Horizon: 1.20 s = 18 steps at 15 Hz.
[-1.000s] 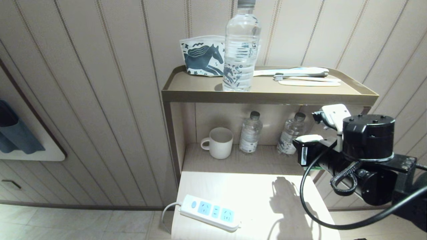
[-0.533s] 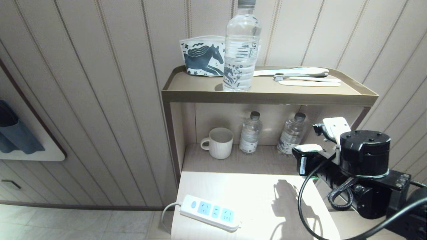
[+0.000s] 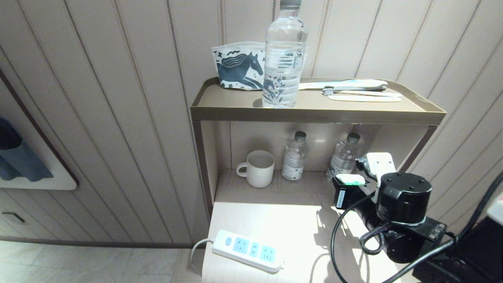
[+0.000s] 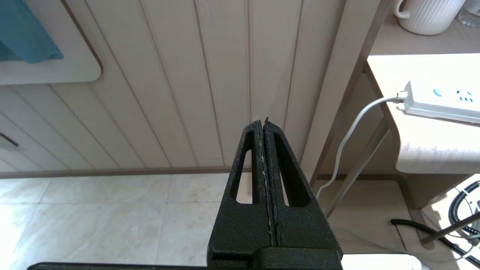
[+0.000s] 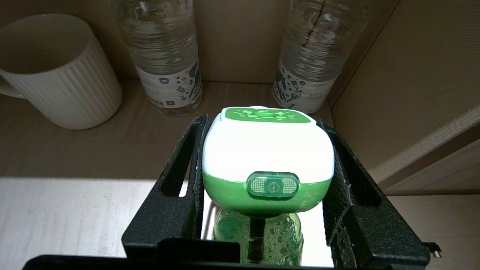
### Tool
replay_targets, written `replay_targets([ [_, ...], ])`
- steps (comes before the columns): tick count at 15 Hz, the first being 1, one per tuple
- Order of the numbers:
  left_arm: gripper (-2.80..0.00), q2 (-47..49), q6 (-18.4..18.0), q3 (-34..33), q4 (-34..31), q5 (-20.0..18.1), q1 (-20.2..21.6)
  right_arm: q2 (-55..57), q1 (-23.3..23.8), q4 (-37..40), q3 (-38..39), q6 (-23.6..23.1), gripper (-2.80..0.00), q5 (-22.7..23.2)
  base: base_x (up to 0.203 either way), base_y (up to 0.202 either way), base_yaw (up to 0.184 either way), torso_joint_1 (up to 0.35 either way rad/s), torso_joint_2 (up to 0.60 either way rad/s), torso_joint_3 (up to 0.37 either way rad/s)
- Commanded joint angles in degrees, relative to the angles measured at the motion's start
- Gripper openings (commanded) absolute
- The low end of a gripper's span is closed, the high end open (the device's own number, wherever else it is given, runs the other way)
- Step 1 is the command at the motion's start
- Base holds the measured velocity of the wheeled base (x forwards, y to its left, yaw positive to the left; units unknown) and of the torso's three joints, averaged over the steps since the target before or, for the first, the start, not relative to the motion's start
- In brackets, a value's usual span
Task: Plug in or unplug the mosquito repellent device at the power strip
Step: Place the mosquito repellent liquid on the table
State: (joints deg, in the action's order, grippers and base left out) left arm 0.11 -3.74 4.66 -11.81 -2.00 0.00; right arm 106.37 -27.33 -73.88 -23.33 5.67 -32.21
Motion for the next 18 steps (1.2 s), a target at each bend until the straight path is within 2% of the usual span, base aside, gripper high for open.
replay_targets([
  [1, -2.8, -0.02, -0.04, 0.0, -0.05, -0.02, 0.0, 7.67, 0.06, -6.71, 0.83, -0.87, -2.8, -1.76, 0.0, 0.0, 0.0, 0.0, 0.0, 0.0],
  [3, -2.8, -0.02, -0.04, 0.0, -0.05, -0.02, 0.0, 13.69, 0.41, -13.52, 1.35, -3.04, -2.8, -4.52, 0.0, 0.0, 0.0, 0.0, 0.0, 0.0],
  [5, -2.8, -0.02, -0.04, 0.0, -0.05, -0.02, 0.0, 16.92, 0.3, -15.78, 0.73, -3.55, -2.8, -6.7, 0.0, 0.0, 0.0, 0.0, 0.0, 0.0],
  [9, -2.8, -0.02, -0.04, 0.0, -0.05, -0.02, 0.0, 20.98, -3.96, -10.2, -3.64, -6.57, -2.8, -8.82, 0.0, 0.0, 0.0, 0.0, 0.0, 0.0],
  [14, -2.8, -0.09, -0.04, 0.0, -0.05, -0.02, 0.0, 27.62, -6.68, -9.3, -19.07, -7.17, -2.8, -17.71, 0.0, 0.0, 0.0, 0.0, 0.0, 0.0],
  [18, -2.8, -0.1, -0.04, 0.0, -0.05, -0.02, 0.0, 28.84, -7.93, -9.35, -18.74, -7.08, -2.8, -18.42, 0.0, 0.0, 0.0, 0.0, 0.0, 0.0],
])
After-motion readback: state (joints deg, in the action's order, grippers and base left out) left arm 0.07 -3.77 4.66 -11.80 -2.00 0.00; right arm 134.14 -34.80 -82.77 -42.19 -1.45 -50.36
